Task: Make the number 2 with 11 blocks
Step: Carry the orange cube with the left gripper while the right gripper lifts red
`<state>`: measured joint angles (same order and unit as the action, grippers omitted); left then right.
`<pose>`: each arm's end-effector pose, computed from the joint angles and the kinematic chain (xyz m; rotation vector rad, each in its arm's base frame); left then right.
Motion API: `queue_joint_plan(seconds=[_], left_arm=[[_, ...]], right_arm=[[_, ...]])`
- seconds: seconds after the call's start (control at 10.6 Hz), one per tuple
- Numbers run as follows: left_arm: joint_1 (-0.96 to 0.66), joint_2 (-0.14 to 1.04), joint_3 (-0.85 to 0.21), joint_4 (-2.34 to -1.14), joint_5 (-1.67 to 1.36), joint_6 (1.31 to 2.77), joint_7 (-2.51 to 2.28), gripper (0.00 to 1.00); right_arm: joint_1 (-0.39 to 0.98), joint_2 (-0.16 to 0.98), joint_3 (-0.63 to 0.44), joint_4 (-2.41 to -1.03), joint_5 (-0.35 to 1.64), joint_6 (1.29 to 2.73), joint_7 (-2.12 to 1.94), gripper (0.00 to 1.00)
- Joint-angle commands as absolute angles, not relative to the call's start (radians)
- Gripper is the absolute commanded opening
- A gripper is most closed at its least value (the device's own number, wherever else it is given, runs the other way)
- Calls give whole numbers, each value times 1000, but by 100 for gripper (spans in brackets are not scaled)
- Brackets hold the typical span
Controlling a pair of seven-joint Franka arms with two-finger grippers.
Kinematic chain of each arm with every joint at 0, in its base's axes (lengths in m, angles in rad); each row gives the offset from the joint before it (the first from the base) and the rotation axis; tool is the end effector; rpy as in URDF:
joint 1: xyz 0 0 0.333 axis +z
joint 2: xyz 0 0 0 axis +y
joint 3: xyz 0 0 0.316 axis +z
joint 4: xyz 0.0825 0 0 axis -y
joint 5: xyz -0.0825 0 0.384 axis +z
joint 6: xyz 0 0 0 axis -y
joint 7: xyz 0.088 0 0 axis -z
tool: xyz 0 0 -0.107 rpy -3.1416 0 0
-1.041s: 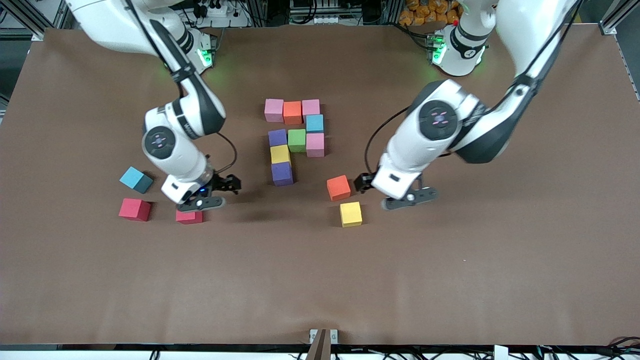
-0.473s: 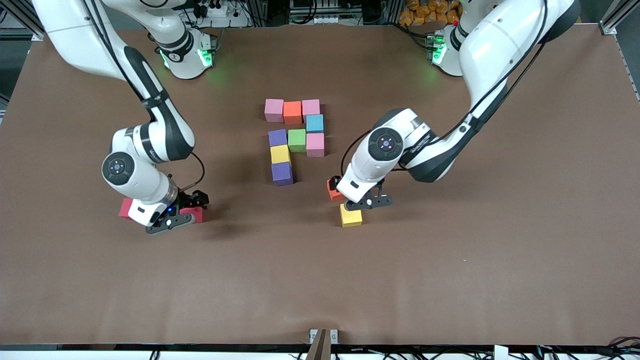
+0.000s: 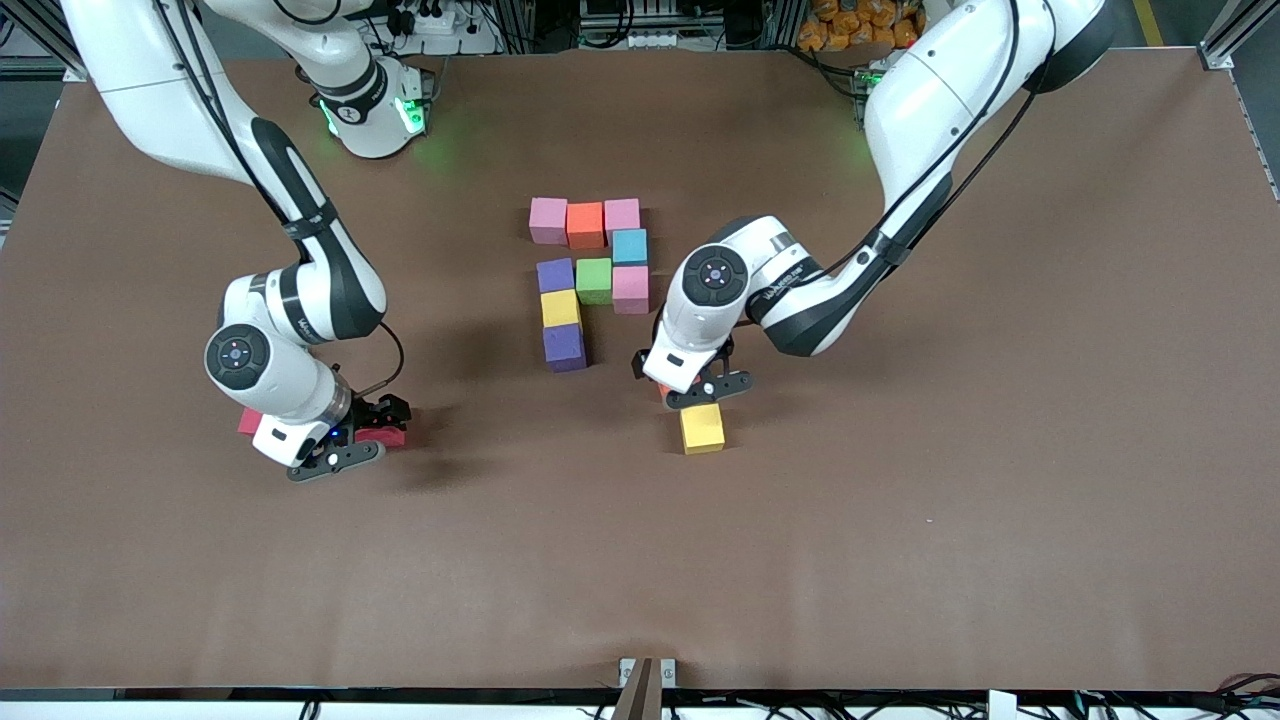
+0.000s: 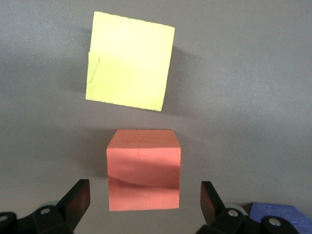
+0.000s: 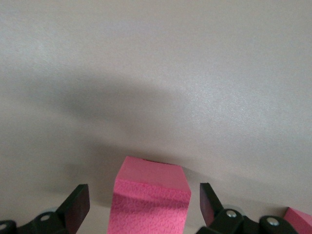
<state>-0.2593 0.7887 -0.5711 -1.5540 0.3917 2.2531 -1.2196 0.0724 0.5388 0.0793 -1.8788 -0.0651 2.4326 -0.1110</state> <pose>0.5292 -0.4675 0.2392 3.0209 0.4447 -0.0697 0.6320 0.0937 0.2242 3.1043 0.4695 0.0273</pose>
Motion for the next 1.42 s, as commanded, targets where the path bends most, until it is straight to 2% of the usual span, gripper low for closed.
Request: queue_joint_plan(seconds=[0.0, 0.19, 0.66, 0.76, 0.85, 0.95, 1.14, 1.32], left_arm=[[-258, 793, -565, -1558, 419, 2292, -1246, 100], [-264, 811, -563, -1559, 419, 2347, -1247, 100], [-259, 815, -552, -1609, 437, 2356, -1247, 100], [-265, 815, -551, -1608, 436, 2358, -1247, 100], [-268, 818, -551, -1609, 437, 2373, -1247, 100], [-268, 818, -551, -1608, 437, 2376, -1247, 78], [-267, 819, -551, -1609, 468, 2378, -1247, 45], [-265, 821, -551, -1608, 480, 2378, -1247, 21]], right_arm=[[66, 555, 74, -1859, -86, 2431, -106, 100], [66, 555, 74, -1861, -81, 2428, -46, 100], [71, 572, 74, -1858, -77, 2434, 26, 100], [68, 572, 74, -1858, -75, 2441, 26, 80], [67, 572, 74, -1858, -71, 2444, 26, 25], [66, 572, 74, -1858, -69, 2444, 23, 0], [72, 572, 75, -1853, -71, 2438, 21, 0], [89, 566, 89, -1850, -72, 2425, 3, 0]])
